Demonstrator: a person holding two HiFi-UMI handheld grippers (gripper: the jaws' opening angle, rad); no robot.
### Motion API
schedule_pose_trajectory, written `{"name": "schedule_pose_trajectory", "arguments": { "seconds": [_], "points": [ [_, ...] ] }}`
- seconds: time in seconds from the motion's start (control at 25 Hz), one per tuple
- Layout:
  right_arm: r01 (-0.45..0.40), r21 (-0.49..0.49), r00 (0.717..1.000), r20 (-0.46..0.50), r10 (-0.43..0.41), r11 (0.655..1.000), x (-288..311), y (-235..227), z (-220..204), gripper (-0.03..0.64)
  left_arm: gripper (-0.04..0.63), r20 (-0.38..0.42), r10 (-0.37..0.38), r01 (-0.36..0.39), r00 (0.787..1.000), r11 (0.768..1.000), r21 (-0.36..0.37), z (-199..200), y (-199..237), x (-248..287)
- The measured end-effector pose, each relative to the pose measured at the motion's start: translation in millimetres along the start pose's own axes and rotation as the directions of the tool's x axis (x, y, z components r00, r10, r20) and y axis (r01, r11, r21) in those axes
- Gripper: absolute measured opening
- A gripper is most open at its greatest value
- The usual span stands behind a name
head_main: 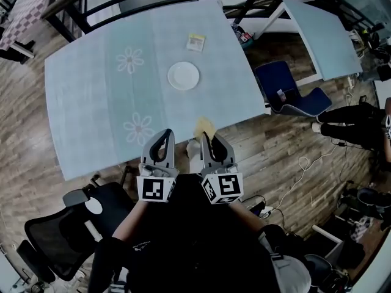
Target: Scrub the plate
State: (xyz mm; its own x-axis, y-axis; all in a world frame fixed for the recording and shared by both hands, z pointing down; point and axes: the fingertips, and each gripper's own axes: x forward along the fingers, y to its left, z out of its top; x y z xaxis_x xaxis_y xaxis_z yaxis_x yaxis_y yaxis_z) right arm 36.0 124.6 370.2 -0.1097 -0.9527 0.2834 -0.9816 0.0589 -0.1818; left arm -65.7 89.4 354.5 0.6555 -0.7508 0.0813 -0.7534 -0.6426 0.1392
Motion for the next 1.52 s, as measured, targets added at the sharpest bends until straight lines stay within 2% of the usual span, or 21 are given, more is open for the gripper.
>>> {"name": "schedule_pose_trajectory", "arguments": {
  "seconds": [0.24, 0.44, 0.72, 0.92, 1.08, 1.32, 1.52],
  "points": [
    [-0.068, -0.008, 0.997, -0.021, 0.068, 0.998, 34.5, -31.0, 15.8, 0.052, 0.012, 0.003, 0.063, -0.063, 0.998, 0.998, 0.005, 3.6, -3.9, 39.4],
    [-0.14, -0.006, 0.989, -0.045, 0.14, 0.99, 63.7, -51.8, 24.8, 0.052, 0.012, 0.014, 0.146, -0.146, 0.989, 0.989, 0.002, 6.2, -0.3, 70.1],
    [-0.276, -0.011, 0.958, -0.086, 0.274, 0.961, 92.9, -58.3, 32.0, 0.052, 0.012, 0.028, 0.282, -0.283, 0.959, 0.959, 0.002, 6.9, 1.8, 86.7],
    [-0.336, 0.006, 0.934, -0.126, 0.334, 0.942, 105.6, -56.5, 29.8, 0.052, 0.012, 0.016, 0.344, -0.344, 0.939, 0.939, -0.004, 2.9, 5.6, 88.2],
    [-0.348, 0.011, 0.929, -0.133, 0.346, 0.938, 118.8, -57.9, 32.8, 0.052, 0.012, 0.01, 0.359, -0.359, 0.933, 0.933, 0.005, -0.1, 13.0, 93.0],
    [-0.325, -0.007, 0.937, -0.139, 0.321, 0.946, 151.5, -67.5, 32.9, 0.052, 0.012, 0.012, 0.366, -0.367, 0.93, 0.93, 0.013, -5.4, 28.4, 108.8],
    [-0.283, -0.019, 0.952, -0.127, 0.278, 0.959, 173.7, -69.1, 34.8, 0.052, 0.012, 0.017, 0.331, -0.331, 0.944, 0.944, -0.006, -9.1, 39.4, 124.1]
  ]
}}
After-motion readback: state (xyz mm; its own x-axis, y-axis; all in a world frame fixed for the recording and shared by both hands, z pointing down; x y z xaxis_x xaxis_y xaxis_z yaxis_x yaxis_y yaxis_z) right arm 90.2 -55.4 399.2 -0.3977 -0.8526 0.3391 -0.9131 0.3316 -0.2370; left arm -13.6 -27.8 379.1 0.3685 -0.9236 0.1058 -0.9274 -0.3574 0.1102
